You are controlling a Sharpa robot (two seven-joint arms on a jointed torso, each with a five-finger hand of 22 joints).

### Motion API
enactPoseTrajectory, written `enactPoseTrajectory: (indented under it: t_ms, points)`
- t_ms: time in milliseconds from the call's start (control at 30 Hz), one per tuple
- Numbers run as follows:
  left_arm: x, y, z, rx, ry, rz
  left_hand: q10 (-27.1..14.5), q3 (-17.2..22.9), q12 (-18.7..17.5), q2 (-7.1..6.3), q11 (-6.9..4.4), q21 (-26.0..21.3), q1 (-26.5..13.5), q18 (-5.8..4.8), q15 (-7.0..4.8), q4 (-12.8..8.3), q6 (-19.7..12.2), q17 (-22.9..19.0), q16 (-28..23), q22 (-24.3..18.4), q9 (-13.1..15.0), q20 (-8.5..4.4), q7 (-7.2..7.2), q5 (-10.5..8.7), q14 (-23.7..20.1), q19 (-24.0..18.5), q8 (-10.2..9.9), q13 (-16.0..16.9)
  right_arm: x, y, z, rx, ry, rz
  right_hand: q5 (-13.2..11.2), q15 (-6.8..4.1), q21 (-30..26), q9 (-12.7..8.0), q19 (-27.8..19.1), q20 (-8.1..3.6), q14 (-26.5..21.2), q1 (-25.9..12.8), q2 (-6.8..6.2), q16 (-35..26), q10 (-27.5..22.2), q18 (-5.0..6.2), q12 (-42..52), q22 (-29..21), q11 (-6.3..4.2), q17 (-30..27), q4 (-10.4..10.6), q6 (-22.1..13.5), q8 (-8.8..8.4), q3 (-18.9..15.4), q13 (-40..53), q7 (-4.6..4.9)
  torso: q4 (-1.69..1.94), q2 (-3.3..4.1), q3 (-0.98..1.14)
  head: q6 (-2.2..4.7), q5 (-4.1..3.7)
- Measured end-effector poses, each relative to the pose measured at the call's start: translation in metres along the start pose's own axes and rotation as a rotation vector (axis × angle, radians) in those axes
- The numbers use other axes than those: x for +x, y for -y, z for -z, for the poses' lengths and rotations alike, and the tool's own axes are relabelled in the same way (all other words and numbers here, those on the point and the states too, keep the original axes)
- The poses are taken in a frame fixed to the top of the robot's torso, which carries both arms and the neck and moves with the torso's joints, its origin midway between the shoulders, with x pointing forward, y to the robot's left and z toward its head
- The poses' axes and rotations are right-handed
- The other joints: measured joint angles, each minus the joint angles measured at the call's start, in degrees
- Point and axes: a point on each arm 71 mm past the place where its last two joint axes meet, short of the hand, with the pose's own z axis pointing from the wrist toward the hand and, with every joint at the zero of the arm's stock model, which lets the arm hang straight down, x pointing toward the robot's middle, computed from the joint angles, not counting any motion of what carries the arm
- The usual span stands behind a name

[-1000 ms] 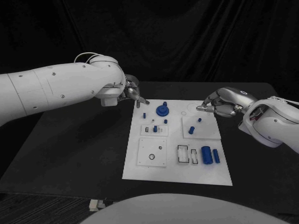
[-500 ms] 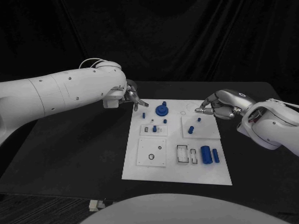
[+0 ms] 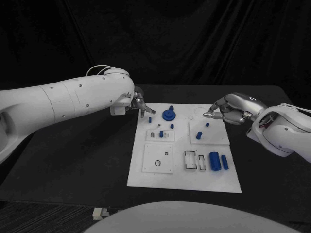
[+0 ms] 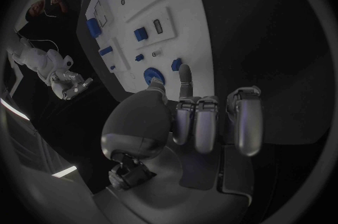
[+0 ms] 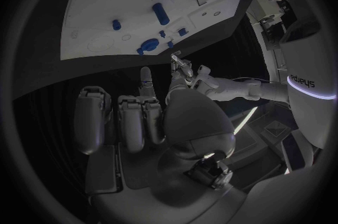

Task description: Assemble the parts on the task board

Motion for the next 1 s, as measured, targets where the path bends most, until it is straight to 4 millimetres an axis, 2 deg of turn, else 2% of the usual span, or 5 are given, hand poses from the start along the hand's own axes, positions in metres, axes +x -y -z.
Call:
enactPoseTrajectory:
  t_ms: [267, 1000]
  points:
    - [0.006, 0.002, -0.005, -0.003, -0.014, -0.003, 0.0, 0.26, 0.0, 0.34, 0.0, -0.65, 2.35, 0.0, 0.0, -0.25, -1.02, 0.02, 0.0, 0.0, 1.29, 0.0, -0.02, 0.0, 0.0, 0.0, 0.34, 0.0, 0.0, 0.0, 0.0, -0.001, 0.0, 0.0, 0.0, 0.0, 0.0, 0.05, 0.0, 0.0, 0.0, 0.06, 0.06, 0.0, 0.0, 0.0, 0.0, 0.05, 0.0, 0.0, 0.0, 0.0, 0.0, 0.0, 0.0, 0.0, 0.05, 0.01, 0.0, 0.0, -0.24]
    - [0.012, 0.007, -0.015, -0.008, -0.035, -0.008, -0.01, 1.53, 0.04, 0.92, 0.01, -1.32, 5.33, 0.0, 0.01, -1.51, -3.18, 0.04, 0.0, -0.01, 2.67, 0.01, 0.51, 0.0, 0.0, 0.0, 0.57, 0.11, 0.0, 0.0, 0.0, 0.0, -0.001, 0.0, -0.02, 0.0, 0.0, 0.03, 0.0, 0.0, 0.0, 0.05, 0.06, 0.0, 0.0, 0.0, 0.0, 0.03, 0.0, 0.0, 0.0, 0.0, 0.0, 0.0, 0.0, 0.0, 0.07, 0.05, -0.01, 0.0, -0.34]
